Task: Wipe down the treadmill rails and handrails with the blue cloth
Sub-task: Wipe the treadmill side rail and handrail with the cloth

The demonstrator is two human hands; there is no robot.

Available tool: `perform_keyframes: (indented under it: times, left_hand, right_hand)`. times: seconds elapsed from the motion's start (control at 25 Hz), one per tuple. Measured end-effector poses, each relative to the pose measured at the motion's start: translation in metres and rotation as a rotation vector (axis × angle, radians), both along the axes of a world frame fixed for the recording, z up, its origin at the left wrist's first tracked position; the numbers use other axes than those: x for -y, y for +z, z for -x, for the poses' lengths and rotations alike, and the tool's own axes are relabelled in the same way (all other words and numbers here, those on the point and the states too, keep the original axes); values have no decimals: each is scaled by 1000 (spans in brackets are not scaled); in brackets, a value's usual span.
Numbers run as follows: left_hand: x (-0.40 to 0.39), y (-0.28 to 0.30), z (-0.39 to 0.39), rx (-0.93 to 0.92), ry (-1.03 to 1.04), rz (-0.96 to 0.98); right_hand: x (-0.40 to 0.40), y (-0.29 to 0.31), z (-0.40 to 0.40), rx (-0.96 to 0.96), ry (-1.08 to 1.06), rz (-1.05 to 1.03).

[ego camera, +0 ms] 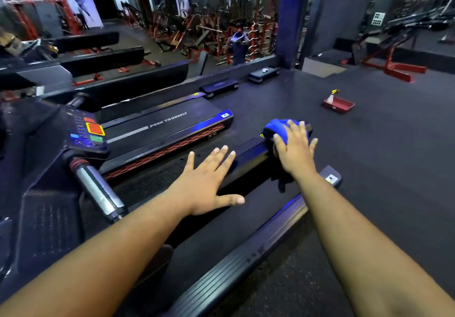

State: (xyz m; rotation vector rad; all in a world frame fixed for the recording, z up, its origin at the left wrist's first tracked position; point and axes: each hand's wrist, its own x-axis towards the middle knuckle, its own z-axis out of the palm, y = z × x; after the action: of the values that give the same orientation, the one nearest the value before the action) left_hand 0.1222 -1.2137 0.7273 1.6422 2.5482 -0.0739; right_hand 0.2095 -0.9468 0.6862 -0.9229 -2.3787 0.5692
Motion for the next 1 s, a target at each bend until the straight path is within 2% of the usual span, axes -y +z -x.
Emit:
perform_keyframes:
  times: [0.08,0.16,0.28,0.36,0.4,0.52,0.64,0.72,0.84,0.92,1.0]
  left_hand:
    - [-4,-1,0,7,7,-17]
    - [-3,-3,0,-6,6,-1]
    - [-5,-3,2,-23,16,-8]
    - [-7,-4,1,-43,0,5]
    - [-7,-4,2,-54,1,8]
    - [-6,-4,2,-61,4,12]
    - [-6,-4,1,-57,2,13]
    - [-7,-4,1,-48,-2,5]
    - [-7,-4,2,-46,-7,1]
    - [-7,-4,2,-53,-7,4]
    - [-6,-4,1,-57,-12,-2]
  right_hand:
    - [-24,10,10,-37,-141,163]
    - [12,1,13,-145,-101,205]
    - [76,-22,-3,-190,125,101]
    - [47,-22,-3,-184,118,-3]
    - [20,-18,3,-198,61,17]
    - [-31,-12,18,-403,-172,300]
    - [35,-29,25,-641,-231,480]
    - [83,-43,22,-648,-142,499]
    - [47,-42,29,-713,-179,501]
    - [-3,-36,30,-779,-325,653]
    - [-8,-34,30,-820,-398,833]
